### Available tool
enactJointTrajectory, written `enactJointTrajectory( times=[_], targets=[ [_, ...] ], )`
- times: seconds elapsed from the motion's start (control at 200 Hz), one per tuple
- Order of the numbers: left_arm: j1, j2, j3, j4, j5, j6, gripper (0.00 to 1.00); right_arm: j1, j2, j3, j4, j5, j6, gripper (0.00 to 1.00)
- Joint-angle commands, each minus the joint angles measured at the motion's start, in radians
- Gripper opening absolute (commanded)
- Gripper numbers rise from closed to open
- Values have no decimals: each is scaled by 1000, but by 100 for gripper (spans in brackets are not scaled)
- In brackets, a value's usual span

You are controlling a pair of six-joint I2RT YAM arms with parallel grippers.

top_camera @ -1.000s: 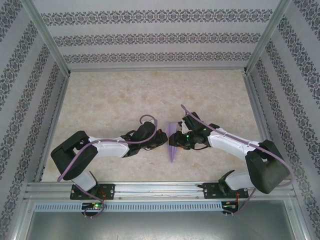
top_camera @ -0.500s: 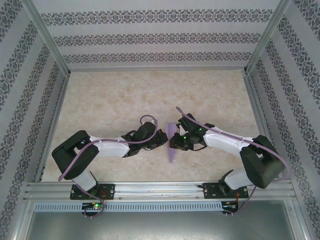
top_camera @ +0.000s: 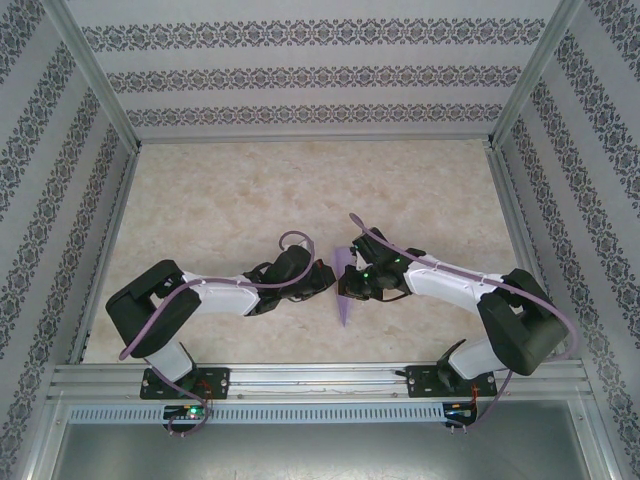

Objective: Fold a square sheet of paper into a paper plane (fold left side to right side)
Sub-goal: Pick up the paper plane at the center of the table.

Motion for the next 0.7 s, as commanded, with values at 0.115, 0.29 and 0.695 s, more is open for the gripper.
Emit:
enactJointTrajectory(
  times=[0.115,0.29,0.695],
  targets=[
    [18,-78,-25,-13,-42,27,33,0,-39,63,-96,73,-31,0],
    [94,-341,-64,-252,-119,147,48,-22,-21,184,-276,181,-103,0],
    [285,-816,-40,-780,-211,376,61,-99,332,676,-600,488,-286,0]
  ],
)
